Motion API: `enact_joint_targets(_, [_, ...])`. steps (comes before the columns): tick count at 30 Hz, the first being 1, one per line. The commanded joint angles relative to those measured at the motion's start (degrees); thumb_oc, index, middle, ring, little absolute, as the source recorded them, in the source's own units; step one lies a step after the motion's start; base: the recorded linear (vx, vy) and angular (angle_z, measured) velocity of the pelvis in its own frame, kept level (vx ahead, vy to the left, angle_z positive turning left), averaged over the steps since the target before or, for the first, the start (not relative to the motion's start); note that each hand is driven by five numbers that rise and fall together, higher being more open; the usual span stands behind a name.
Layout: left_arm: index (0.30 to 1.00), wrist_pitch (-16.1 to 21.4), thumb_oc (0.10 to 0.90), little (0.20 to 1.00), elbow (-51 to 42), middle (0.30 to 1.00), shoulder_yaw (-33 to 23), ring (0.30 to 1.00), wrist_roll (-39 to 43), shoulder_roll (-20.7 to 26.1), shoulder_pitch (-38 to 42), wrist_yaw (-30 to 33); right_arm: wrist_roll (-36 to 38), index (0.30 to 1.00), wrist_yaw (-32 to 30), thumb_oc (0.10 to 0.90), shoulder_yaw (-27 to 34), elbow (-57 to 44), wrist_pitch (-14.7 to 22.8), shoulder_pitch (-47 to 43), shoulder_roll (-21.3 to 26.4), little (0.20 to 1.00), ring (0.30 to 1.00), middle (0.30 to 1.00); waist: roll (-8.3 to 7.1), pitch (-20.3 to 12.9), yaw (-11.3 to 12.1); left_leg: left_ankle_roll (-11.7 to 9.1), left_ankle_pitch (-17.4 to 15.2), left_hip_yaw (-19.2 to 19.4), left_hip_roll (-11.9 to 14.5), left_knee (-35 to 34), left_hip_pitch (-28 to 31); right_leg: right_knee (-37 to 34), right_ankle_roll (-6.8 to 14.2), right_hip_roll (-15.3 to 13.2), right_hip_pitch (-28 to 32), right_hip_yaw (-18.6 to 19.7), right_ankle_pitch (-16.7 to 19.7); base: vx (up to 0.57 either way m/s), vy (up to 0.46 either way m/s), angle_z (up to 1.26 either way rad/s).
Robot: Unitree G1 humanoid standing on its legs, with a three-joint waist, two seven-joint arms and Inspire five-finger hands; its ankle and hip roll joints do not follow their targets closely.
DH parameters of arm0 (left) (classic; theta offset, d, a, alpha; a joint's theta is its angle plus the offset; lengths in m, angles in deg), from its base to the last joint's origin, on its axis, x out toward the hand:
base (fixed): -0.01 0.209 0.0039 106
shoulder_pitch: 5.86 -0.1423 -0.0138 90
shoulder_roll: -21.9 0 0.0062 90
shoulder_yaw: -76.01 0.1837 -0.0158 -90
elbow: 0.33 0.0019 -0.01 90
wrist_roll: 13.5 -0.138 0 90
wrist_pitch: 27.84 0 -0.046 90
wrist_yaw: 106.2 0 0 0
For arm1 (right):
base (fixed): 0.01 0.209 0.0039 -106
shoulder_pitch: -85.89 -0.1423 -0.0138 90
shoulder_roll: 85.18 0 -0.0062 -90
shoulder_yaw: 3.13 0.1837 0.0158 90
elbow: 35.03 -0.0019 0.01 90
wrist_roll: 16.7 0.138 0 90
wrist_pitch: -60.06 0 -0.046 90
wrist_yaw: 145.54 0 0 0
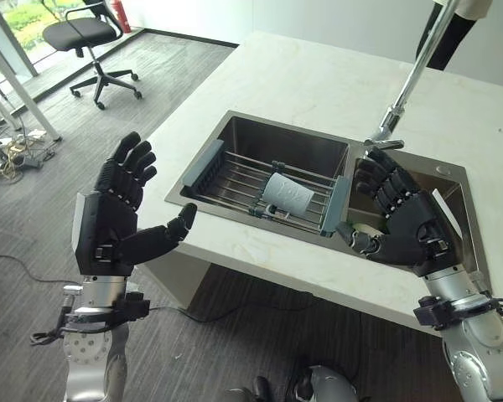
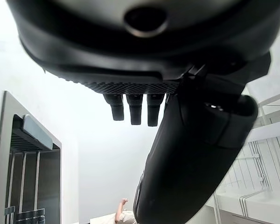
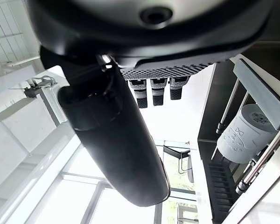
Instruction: Place the dishes in the dishwasher.
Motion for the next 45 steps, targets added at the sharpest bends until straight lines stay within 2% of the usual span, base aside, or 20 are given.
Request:
enact_joint_targets(1, [0.900,5.5,0.800,0.900,-8.1,0.900,-1.5,0.900,-1.2,2.4,4.2,1.9,0.9,0.900,-1.2,0.800,2.3,-2.5,7.6,-7.4,-0.2,0.900,0.900,0.900,-1.09,-3.5,0.0,-6.6,-6.0,-4.0,6.2,6.3,-1.9,-7.4,4.4,1.9,8.6,2.5,2.3,0.16,-0.159,-0.13])
enact_joint_targets(6, [0.900,6.3,0.800,0.900,-7.8,0.900,-0.3,0.900,1.1,1.6,5.7,1.8,-0.5,0.900,-1.0,0.800,2.6,-1.7,8.1,-7.9,0.3,0.900,0.900,0.900,-0.70,-4.5,-1.5,-6.6,-6.4,-2.6,6.3,6.3,-0.8,-7.4,3.3,3.5,9.0,4.7,1.3,0.15,-0.189,-0.10])
enact_joint_targets(8, [0.900,7.6,0.800,0.900,-7.6,0.900,0.1,0.900,1.3,0.9,6.0,2.3,0.9,0.900,-0.4,0.800,3.8,-1.8,8.4,-6.9,0.7,0.900,0.900,0.900,-0.56,-4.6,-2.5,-7.6,-6.0,-0.9,6.4,6.3,0.8,-7.4,2.7,4.2,9.2,5.3,0.5,0.14,-0.152,-0.14])
enact_joint_targets(10, [0.900,6.5,0.800,0.900,-8.0,0.900,1.4,0.900,2.8,0.1,6.3,1.0,0.9,0.900,-0.3,0.800,4.9,-2.5,8.8,-5.6,1.2,0.900,0.900,0.900,-0.93,-3.8,-2.6,-10.3,1.6,-0.3,6.4,6.3,2.9,-7.4,1.7,4.1,10.5,5.9,-0.4,0.11,-0.097,-0.04])
enact_joint_targets(11, [0.900,6.5,0.800,0.900,-8.2,0.900,1.5,0.900,2.5,0.0,6.3,1.5,0.9,0.900,-0.4,0.800,5.0,-2.6,8.8,-5.5,1.3,0.900,0.900,0.900,-1.23,-3.6,-2.4,-10.5,3.1,-0.4,6.1,6.3,2.8,-7.4,1.5,3.8,10.5,6.0,-0.2,0.07,-0.065,-0.06])
enact_joint_targets(12, [0.900,6.9,0.800,0.900,-8.1,0.900,2.2,0.900,0.6,-0.2,6.3,3.6,0.4,0.900,-0.8,0.800,5.1,-2.7,9.1,-5.6,1.7,0.900,0.900,0.900,-1.70,-2.9,-1.9,-11.8,7.0,-2.1,6.1,6.3,2.0,-7.4,1.2,3.5,10.9,6.9,-0.3,0.03,0.090,-0.25])
enact_joint_targets(13, [0.900,7.5,0.800,0.900,-8.0,0.900,2.1,0.900,-3.1,-0.2,5.5,5.4,0.5,0.900,-0.6,0.800,4.9,-2.6,8.1,-7.0,2.0,0.900,0.900,0.900,-1.37,-1.7,-2.0,-11.8,3.5,-4.3,9.2,6.3,-1.4,-7.4,1.5,4.4,10.9,9.0,-0.5,0.06,0.207,-0.20])
enact_joint_targets(14, [0.900,7.6,0.800,0.900,-8.3,0.900,1.7,0.900,-3.7,0.1,4.5,6.1,0.5,0.900,-0.1,0.800,4.7,-2.5,7.5,-7.7,1.9,0.900,0.900,0.900,-0.76,-1.6,-1.9,-11.9,0.9,-6.1,11.1,6.3,-3.7,-7.4,2.1,5.2,10.8,10.5,-0.6,0.09,0.373,-0.51])
enact_joint_targets(15, [0.900,7.9,0.800,0.900,-8.9,0.900,0.6,0.900,-3.6,0.6,3.1,6.1,0.8,0.900,0.9,0.800,4.6,-2.3,7.6,-8.0,2.1,0.900,0.900,0.900,0.01,-1.7,-1.2,-12.8,1.7,-9.9,13.4,6.3,-7.5,-7.4,2.5,5.9,11.1,12.6,-1.1,0.09,0.333,-0.53])
enact_joint_targets(16, [0.900,8.1,0.800,0.900,-8.9,0.900,0.2,0.900,-4.2,0.9,2.9,6.2,1.0,0.900,1.7,0.800,4.4,-2.3,7.9,-8.0,2.2,0.900,0.900,0.900,0.36,-1.7,-1.0,-13.2,2.9,-11.0,14.5,6.3,-9.2,-7.4,2.4,5.9,11.5,13.1,-1.7,0.07,0.290,-0.77])
enact_joint_targets(18, [0.900,8.7,0.800,0.900,-8.4,0.900,0.1,0.900,-5.3,1.3,3.4,5.2,0.6,0.900,1.4,0.800,3.5,-2.5,8.6,-8.4,3.0,0.900,0.900,0.900,0.84,-1.7,-0.7,-13.3,2.4,-11.1,15.3,6.3,-9.9,-7.4,2.8,4.6,11.6,12.6,-2.5,0.00,0.236,-0.82])
enact_joint_targets(21, [0.900,8.2,0.800,0.900,-7.1,0.900,0.5,0.900,-6.1,3.4,5.1,0.5,1.8,0.900,1.1,0.800,4.9,-2.6,8.7,-6.7,3.3,0.900,0.900,0.900,1.69,-2.8,-2.3,-14.2,2.2,-8.6,17.2,6.3,-8.8,-7.4,4.0,1.6,11.8,9.6,-2.1,0.02,0.255,-0.91])
enact_joint_targets(23, [0.900,8.5,0.800,0.900,-6.5,0.900,-0.3,0.900,-4.6,4.6,6.0,-0.8,3.0,0.900,1.6,0.800,6.1,-3.3,8.5,-5.0,2.6,0.900,0.900,0.900,2.07,-3.4,-3.1,-13.9,1.1,-8.4,16.3,6.3,-7.8,-7.4,4.7,0.7,11.9,9.6,-1.8,0.07,0.214,-0.19])
enact_joint_targets(27, [0.900,7.9,0.800,0.900,-5.3,0.900,-2.0,0.900,-2.6,6.5,6.4,-2.3,0.4,0.900,1.1,0.800,5.6,-3.6,8.5,-4.0,0.3,0.900,0.900,0.900,1.96,-3.7,-3.3,-12.8,-0.8,-7.8,14.9,6.3,-6.5,-7.4,6.3,-1.2,11.7,9.8,-0.9,0.05,0.137,-0.02])
enact_joint_targets(29, [0.900,4.8,0.800,0.900,-5.1,0.900,-2.2,0.900,-4.7,8.3,7.3,-3.6,-0.6,0.900,0.1,0.800,5.2,-3.5,7.5,-5.2,0.1,0.900,0.900,0.900,1.82,-3.9,-3.2,-11.7,-2.2,-7.1,14.0,6.3,-5.8,-7.4,7.0,-2.2,11.4,10.0,-0.5,0.02,0.119,-0.08])
enact_joint_targets(31, [0.900,3.3,0.800,0.900,-5.2,0.900,-2.3,0.900,-6.0,9.1,7.2,-4.4,-0.8,0.900,0.3,0.800,5.4,-3.4,7.5,-5.4,0.3,0.900,0.900,0.900,1.85,-4.0,-3.1,-11.5,-2.5,-7.1,13.7,6.3,-5.7,-7.4,7.1,-2.4,11.3,10.0,-0.3,0.01,0.073,0.06])
enact_joint_targets(34, [0.900,0.4,0.800,0.900,-4.4,0.900,-3.5,0.900,-9.7,13.0,6.9,-3.9,-1.0,0.900,0.1,0.800,5.8,-3.4,6.2,-6.2,1.8,0.900,0.900,0.900,1.89,-4.2,-3.0,-10.8,-3.1,-6.8,13.3,6.3,-5.4,-7.4,7.4,-2.7,10.8,10.6,-0.2,0.00,0.076,0.04])
enact_joint_targets(39, [0.900,-4.4,0.800,0.900,-4.6,0.900,-4.2,0.900,-12.0,17.4,7.6,-7.2,-0.4,0.900,-0.5,0.800,6.7,-3.0,5.4,-8.0,3.9,0.900,0.900,0.900,1.88,-4.5,-2.6,-10.7,-3.4,-6.5,13.5,6.3,-5.3,-7.4,7.6,-2.8,10.7,10.5,-0.3,-0.02,0.026,-0.07])
enact_joint_targets(45, [0.900,-10.9,0.800,0.900,-5.4,0.900,-2.8,0.900,-17.8,22.6,9.9,-15.5,0.3,0.900,-0.5,0.800,6.5,-3.0,3.4,-9.4,6.1,0.900,0.900,0.900,2.45,-5.2,-3.1,-10.7,-3.5,-5.6,13.7,6.3,-4.8,-7.4,7.6,-2.4,10.9,10.3,-0.6,0.00,-0.003,-0.02])
